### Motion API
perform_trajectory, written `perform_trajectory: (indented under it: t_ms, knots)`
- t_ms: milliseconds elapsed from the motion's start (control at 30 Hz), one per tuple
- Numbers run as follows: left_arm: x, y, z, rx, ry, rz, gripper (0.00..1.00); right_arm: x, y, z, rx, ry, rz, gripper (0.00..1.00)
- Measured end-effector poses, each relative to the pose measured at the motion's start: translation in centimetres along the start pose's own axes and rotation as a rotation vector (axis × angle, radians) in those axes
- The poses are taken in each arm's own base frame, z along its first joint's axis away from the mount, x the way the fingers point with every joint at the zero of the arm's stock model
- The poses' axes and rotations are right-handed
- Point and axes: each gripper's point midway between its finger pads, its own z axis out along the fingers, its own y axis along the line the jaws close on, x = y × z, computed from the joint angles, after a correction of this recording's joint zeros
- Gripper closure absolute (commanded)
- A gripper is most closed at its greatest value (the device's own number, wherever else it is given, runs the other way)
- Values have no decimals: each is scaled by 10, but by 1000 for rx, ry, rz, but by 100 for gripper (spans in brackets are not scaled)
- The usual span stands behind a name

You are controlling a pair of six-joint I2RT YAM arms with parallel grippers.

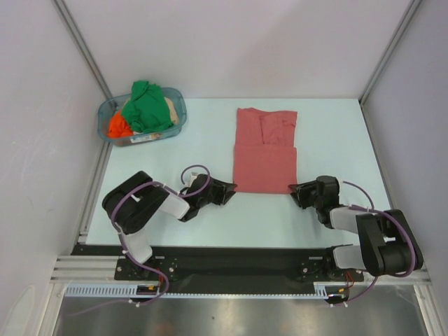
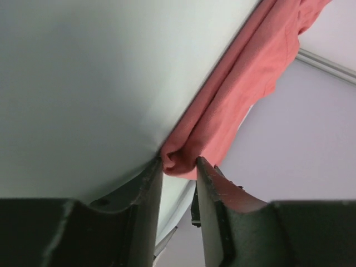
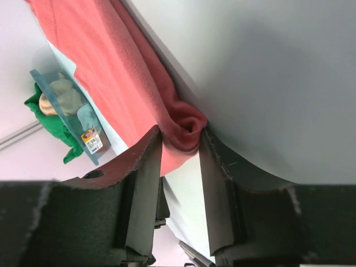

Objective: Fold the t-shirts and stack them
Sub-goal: Fold the tshirt

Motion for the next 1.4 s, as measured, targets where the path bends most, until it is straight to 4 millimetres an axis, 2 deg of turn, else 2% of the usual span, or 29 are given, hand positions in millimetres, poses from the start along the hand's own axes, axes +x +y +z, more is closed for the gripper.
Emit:
perform_trajectory:
  t_ms: [33, 67, 133, 167, 267, 433, 567, 667, 767, 933, 1000, 1100, 1200, 1267, 1333, 1400]
  knots:
    - [-1, 0, 1, 0, 0, -2, 67, 0, 0, 1, 2, 1, 1, 65]
    - [-2, 1, 2, -3, -1, -3, 78, 0, -1, 1, 3, 0, 1, 73]
    - [-4, 4, 4, -12, 0, -6, 92, 0, -4, 2, 15, 1, -1, 79]
    - [-5, 6, 5, -14, 3, -7, 100, 1, -6, 2, 21, 3, 1, 86]
    - [-5, 3, 6, -10, 14, 7, 100, 2, -9, 1, 36, 8, -10, 100]
    - [-3, 6, 2, -14, 36, 39, 100, 6, -12, -13, 54, 27, -56, 100]
    - [7, 23, -25, -33, 63, 54, 100, 12, -8, -36, 40, 55, -113, 100]
    - [23, 29, -52, -22, 104, 77, 100, 19, -15, -52, 61, 83, -139, 100]
    - [36, 23, -77, 12, 132, 101, 100, 26, -23, -71, 79, 105, -159, 100]
    - [52, 5, -124, 116, 163, 129, 100, 37, -24, -108, 41, 129, -185, 100]
    - [59, 6, -142, 135, 181, 132, 100, 42, -23, -123, 30, 145, -197, 100]
    - [65, 11, -155, 129, 194, 143, 100, 47, -21, -143, 27, 163, -210, 100]
    - [66, 19, -160, 90, 186, 161, 100, 48, -14, -156, 37, 172, -216, 100]
    - [65, 12, -161, 69, 164, 174, 99, 47, 0, -162, 55, 176, -226, 100]
    - [63, -12, -161, 78, 136, 176, 100, 45, 25, -161, 85, 181, -249, 100]
    - [56, -44, -157, 89, 102, 188, 100, 39, 58, -154, 87, 175, -275, 100]
